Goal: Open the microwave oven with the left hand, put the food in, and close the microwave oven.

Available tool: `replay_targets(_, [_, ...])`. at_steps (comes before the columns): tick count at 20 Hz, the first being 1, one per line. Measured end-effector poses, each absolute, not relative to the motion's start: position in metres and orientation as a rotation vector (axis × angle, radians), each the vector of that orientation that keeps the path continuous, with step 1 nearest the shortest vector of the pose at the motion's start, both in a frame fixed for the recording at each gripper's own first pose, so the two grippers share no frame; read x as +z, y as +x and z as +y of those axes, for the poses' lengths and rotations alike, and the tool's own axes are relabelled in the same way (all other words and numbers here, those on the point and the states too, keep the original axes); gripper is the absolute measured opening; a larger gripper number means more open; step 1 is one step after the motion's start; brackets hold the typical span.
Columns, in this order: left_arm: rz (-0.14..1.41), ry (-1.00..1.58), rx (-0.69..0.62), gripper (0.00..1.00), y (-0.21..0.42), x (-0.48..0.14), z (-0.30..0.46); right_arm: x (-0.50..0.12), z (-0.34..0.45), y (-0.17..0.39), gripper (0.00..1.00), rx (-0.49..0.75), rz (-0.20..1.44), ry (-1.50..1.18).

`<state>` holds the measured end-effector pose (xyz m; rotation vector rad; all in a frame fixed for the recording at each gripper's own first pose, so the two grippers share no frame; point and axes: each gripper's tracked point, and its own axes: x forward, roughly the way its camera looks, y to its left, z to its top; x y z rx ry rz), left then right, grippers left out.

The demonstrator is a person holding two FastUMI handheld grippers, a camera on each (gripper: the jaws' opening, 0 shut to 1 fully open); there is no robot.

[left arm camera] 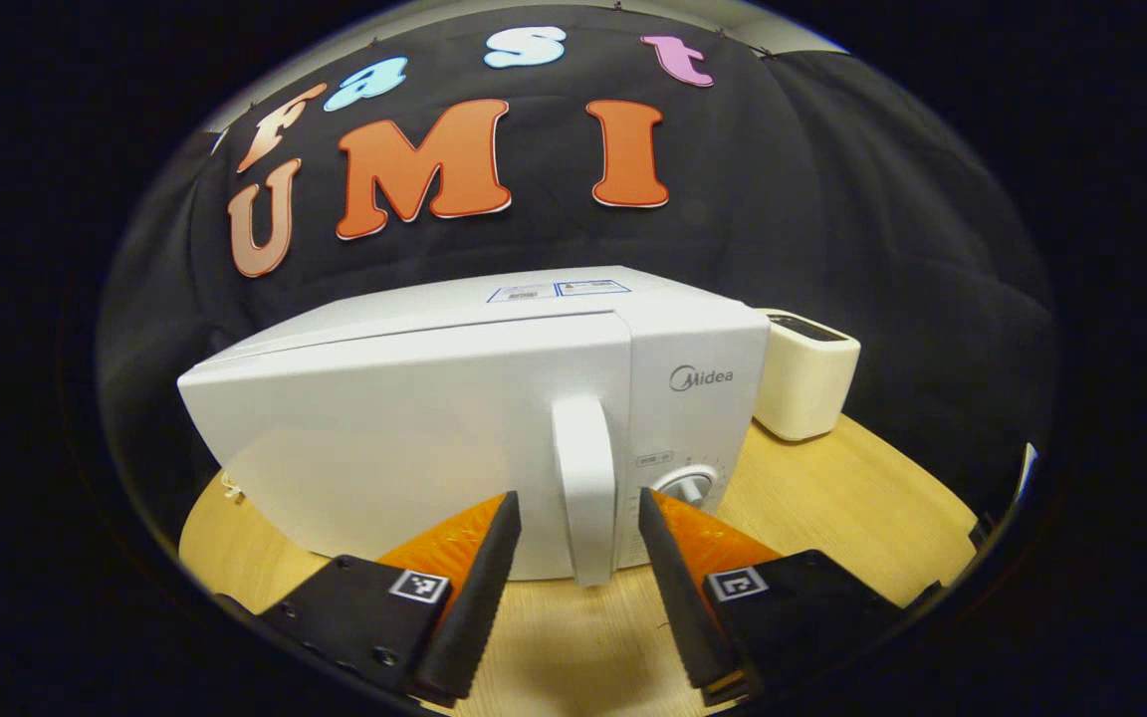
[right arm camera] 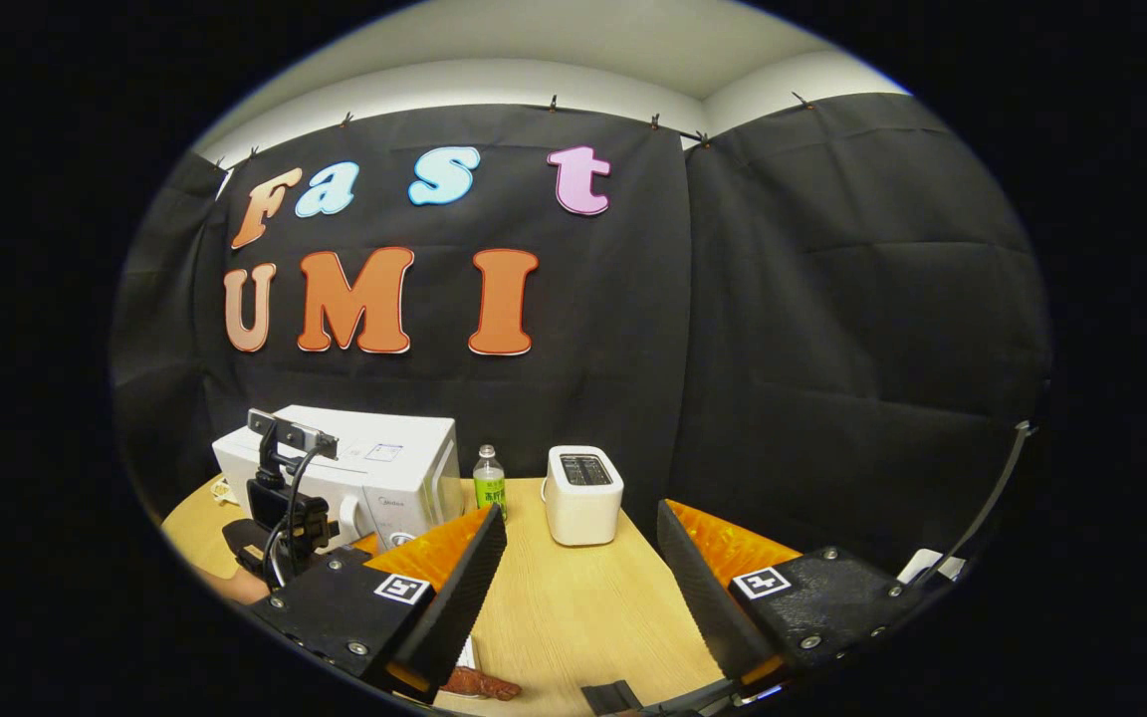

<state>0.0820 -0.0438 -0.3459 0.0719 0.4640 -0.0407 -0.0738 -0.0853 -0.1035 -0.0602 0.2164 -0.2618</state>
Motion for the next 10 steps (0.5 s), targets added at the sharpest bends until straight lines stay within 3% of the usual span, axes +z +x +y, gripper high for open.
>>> replay_targets(2, [0.455,0.074,-0.035,0.61,0.086,-0.346,-0.042,-0.104,-0.087,-0.076,0.95,-0.268,0.22,-0.074])
replay_targets(4, [0.455,0.078,-0.025,0.61,0.088,-0.347,-0.043,-0.106,-0.089,-0.078,0.95,-0.271,0.228,-0.089])
replay_targets(5, [0.466,0.073,-0.035,0.67,0.092,-0.346,-0.048,-0.107,-0.091,-0.077,0.95,-0.272,0.23,-0.094])
replay_targets(6, [0.463,0.081,-0.036,0.61,0.091,-0.351,-0.054,-0.107,-0.091,-0.078,0.95,-0.272,0.234,-0.096])
replay_targets(8, [0.483,0.116,-0.007,0.35,0.089,-0.353,-0.054,-0.11,-0.092,-0.078,0.95,-0.264,0.245,-0.094])
replay_targets(10, [0.47,0.095,0.018,0.27,0.092,-0.351,-0.053,-0.112,-0.093,-0.077,0.95,-0.258,0.252,-0.098])
